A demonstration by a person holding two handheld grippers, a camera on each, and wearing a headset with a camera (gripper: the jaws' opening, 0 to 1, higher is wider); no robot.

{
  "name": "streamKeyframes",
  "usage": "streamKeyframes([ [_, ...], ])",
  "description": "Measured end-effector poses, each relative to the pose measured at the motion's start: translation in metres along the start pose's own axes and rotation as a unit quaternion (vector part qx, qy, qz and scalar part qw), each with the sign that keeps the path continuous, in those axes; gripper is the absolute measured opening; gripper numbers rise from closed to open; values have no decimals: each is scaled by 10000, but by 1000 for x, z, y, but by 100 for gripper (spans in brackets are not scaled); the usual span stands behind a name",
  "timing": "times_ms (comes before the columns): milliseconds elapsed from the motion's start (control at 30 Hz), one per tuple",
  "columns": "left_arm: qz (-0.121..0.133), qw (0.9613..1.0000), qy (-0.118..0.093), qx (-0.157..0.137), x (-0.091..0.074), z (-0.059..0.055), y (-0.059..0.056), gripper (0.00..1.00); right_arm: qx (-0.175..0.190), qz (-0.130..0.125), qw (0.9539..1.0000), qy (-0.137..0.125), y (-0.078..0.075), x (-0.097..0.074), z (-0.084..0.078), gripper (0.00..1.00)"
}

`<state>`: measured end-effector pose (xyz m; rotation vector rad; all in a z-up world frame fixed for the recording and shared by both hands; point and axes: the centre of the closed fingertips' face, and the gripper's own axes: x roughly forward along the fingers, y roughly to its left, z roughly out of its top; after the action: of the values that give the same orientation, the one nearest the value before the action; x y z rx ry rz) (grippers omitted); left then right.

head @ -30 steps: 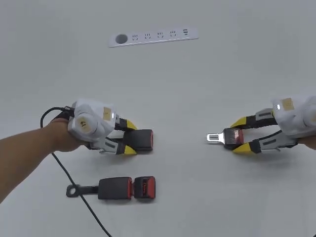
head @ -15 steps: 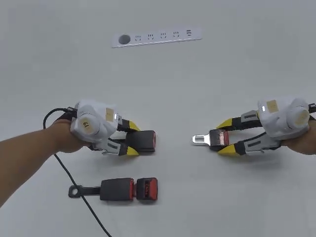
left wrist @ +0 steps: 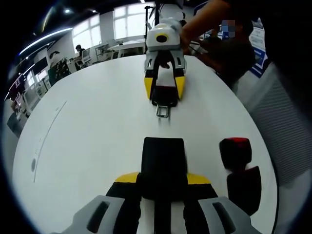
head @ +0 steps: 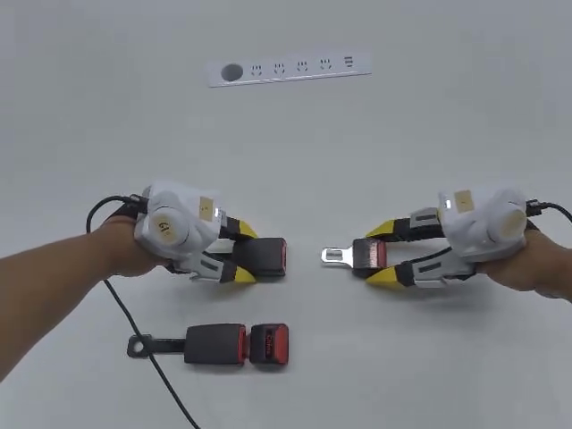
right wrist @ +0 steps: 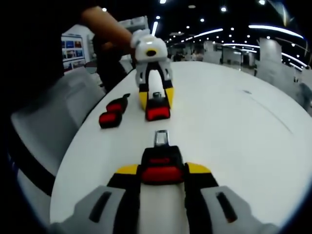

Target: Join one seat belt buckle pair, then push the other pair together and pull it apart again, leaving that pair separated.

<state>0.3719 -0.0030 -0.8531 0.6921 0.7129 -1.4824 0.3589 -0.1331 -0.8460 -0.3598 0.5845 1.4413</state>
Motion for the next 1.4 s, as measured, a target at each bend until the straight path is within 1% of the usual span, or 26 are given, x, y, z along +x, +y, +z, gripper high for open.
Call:
streamKeyframes([
  [200, 0, 10000, 9, 2, 1, -2, 1, 34, -44, 20, 10000, -85, -1, 17, 15, 36],
  [367, -5, 10000, 23, 14, 1, -2, 2, 34, -80, 21, 9999, -146, -2, 30, 21, 36],
  [533, -19, 10000, 41, 37, 1, -1, 1, 34, -69, 25, 9998, -157, 1, 41, 28, 36],
  [800, -62, 9999, 81, 60, 0, -1, 1, 34, -160, 83, 9998, -60, 3, 42, 28, 36],
  [967, -59, 9999, 114, 67, 0, -1, 0, 34, -175, 51, 9998, 24, 4, 44, 29, 36],
  [1133, -62, 9999, 146, 61, 0, 0, 0, 34, -147, 73, 9999, -4, 3, 51, 32, 36],
  [1167, -70, 9998, 157, 66, 0, -1, 0, 34, -183, 75, 9998, -8, 2, 52, 33, 36],
  [1267, -71, 9998, 171, 94, 0, -1, 0, 34, -134, 74, 9999, -16, 2, 50, 31, 36],
  [1400, -71, 9997, 215, 111, 1, 0, -1, 34, -142, 93, 9998, 54, 2, 51, 31, 36],
])
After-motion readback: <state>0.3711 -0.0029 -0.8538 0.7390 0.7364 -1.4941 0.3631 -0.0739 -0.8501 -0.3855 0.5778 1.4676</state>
